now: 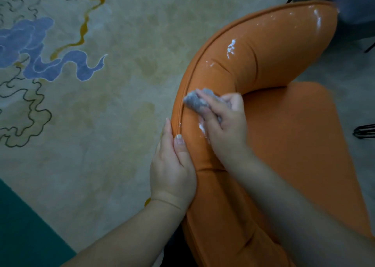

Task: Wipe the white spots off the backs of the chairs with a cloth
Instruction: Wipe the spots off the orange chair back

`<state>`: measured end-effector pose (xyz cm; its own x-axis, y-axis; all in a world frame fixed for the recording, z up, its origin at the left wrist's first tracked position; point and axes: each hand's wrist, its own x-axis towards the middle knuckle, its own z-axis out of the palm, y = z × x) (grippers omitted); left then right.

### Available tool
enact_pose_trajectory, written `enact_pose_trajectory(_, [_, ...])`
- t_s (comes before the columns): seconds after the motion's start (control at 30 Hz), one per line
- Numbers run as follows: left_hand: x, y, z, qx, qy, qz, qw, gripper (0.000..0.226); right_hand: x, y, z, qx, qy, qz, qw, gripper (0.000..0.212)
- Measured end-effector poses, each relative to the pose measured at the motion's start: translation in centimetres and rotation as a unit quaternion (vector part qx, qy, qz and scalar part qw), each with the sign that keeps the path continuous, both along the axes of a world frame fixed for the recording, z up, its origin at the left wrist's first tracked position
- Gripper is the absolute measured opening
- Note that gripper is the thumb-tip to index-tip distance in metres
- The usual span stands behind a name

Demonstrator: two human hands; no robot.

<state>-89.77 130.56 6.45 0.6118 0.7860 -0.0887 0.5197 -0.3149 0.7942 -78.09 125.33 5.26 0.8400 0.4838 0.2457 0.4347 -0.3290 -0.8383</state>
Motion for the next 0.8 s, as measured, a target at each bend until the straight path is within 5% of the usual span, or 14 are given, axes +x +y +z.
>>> enact_pose_trajectory(0.33, [0.0,0.1,-0.2,0.007,-0.009,0.016,1.000,0.056,-5.2,-4.0,-0.6,0.023,0.021,0.034,0.999,0.038])
enact_pose_trajectory(0.5, [0.0,0.0,-0.4,0.022,-0.024,0.028,0.999,0.053,-0.7,1.4,-0.3,0.028,0.028,-0.063,0.997,0.035])
enact_pose_trajectory(0.8, [0.0,0.0,-0.7,0.017,-0.021,0.028,0.999,0.053,-4.5,-3.3,-0.7,0.036,0.028,0.030,0.999,0.035])
